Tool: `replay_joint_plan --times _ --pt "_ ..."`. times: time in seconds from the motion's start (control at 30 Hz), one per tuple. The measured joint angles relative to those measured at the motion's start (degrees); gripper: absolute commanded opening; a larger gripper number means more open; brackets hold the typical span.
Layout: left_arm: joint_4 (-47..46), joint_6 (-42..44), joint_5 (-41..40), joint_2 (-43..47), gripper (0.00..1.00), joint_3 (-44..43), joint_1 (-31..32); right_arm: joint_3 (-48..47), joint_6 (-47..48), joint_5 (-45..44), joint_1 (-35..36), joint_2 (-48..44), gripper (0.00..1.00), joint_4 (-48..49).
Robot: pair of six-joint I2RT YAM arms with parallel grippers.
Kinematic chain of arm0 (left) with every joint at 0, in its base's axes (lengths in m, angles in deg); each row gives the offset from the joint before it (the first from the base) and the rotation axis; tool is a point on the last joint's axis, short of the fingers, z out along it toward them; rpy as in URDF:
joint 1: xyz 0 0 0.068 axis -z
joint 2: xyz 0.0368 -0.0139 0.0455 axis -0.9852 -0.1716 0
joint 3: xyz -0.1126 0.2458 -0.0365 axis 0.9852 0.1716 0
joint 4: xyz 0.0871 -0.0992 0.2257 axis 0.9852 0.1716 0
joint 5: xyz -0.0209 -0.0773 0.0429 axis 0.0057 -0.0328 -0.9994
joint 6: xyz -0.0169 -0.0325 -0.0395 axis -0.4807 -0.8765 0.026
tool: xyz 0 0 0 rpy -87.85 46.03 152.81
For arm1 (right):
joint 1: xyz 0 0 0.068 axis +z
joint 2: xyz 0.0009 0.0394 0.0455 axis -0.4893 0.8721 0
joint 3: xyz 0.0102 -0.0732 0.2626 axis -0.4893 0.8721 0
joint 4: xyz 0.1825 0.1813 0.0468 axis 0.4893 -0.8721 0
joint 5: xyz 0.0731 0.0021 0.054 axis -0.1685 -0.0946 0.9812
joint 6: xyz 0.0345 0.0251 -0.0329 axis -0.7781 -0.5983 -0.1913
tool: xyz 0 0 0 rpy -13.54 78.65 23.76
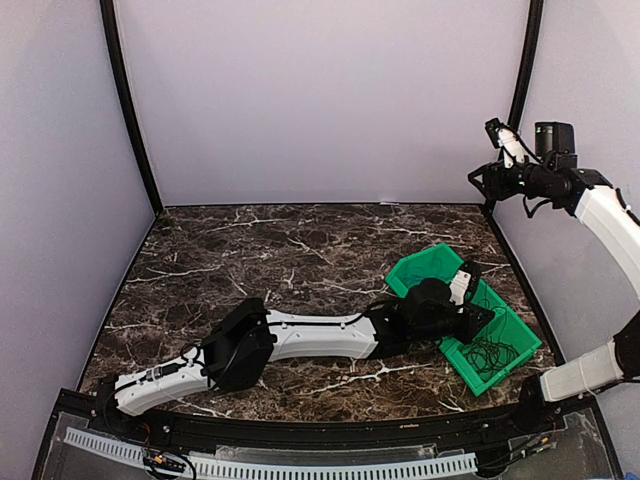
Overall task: Untangle the cables
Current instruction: Place the untangled cable in the bin, then reset both arms
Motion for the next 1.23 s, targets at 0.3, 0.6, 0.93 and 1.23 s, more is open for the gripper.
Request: replay_joint_plan --times 0.3,0.6,0.93,1.23 --pt "1.53 1.97 -0.04 0.11 0.45 0.17 -0.04 0.0 0.7 0.79 0.0 -0.87 0.64 -0.79" --pt "10.58 10.1 0.94 8.83 0.56 8.9 -0.35 0.35 2.89 0.11 0.0 -2.86 0.65 -2.51" --pt "26.12 20.22 -4.28 30.56 0.62 26.47 -1.18 6.56 1.66 2.58 0.0 -9.66 0.99 0.02" --pt "30.97 19.63 -18.18 60.15 0.75 60.19 -13.35 10.49 -5.49 -0.11 0.0 -15.65 0.99 7.26"
